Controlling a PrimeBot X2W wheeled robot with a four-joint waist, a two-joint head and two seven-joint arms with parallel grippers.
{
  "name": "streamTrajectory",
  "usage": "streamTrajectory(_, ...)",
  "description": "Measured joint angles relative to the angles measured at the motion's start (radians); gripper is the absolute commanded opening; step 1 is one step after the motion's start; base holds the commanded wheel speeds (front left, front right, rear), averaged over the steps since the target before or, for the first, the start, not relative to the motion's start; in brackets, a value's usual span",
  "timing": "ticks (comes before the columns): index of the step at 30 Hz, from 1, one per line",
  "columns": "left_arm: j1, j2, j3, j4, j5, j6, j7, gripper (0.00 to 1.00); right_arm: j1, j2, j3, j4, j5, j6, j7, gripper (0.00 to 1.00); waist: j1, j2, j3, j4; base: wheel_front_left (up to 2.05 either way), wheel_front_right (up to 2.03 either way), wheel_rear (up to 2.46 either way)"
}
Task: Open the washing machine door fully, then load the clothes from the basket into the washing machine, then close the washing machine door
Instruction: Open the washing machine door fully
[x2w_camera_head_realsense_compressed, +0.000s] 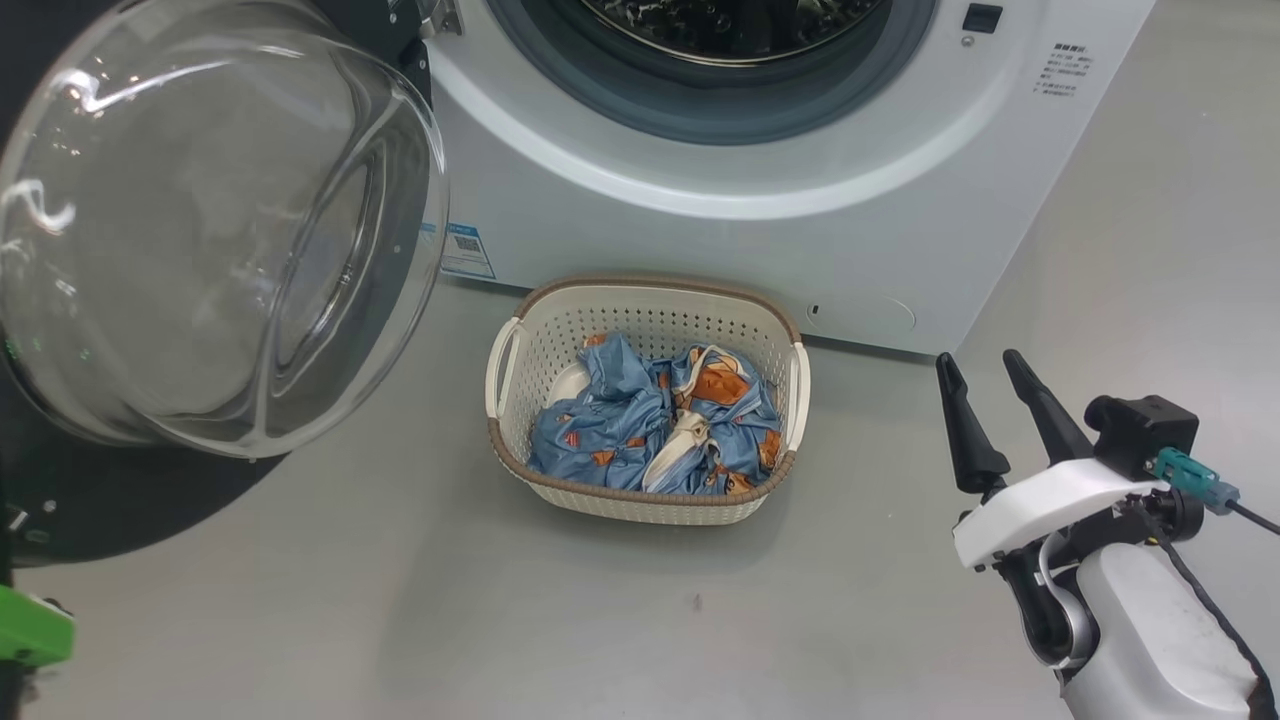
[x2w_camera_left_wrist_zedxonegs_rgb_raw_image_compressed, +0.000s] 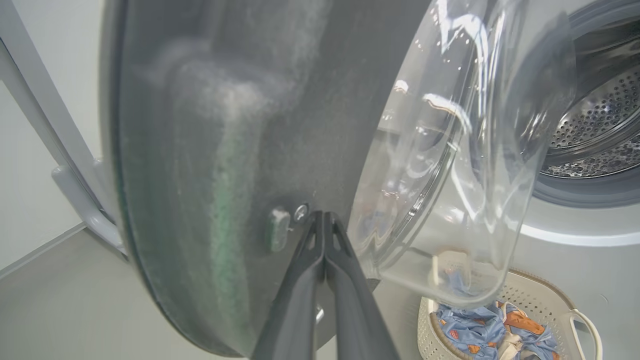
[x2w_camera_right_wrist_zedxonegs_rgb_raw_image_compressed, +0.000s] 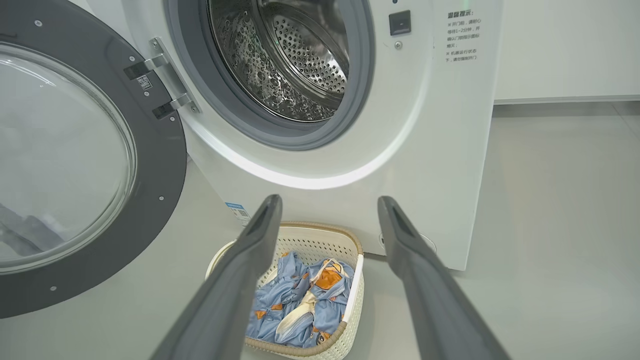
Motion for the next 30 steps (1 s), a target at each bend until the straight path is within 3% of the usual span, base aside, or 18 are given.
streamTrajectory(14, -0.113, 0.096, 0.03, 0.109, -0.032, -0.034, 0.06, 0.0, -0.043, 0.008, 0.015, 0.004, -0.004, 0.0, 0.0, 1.0, 0.0, 0.0, 0.053, -0.009, 0.0, 0.0, 0.0)
streamTrajectory(30, -0.188, 0.1, 0.021, 0.202, -0.035, -0.052, 0.067, 0.0, -0.06, 0.007, 0.009, 0.018, -0.004, 0.0, 0.0, 1.0, 0.0, 0.0, 0.064, -0.026, 0.0, 0.0, 0.0)
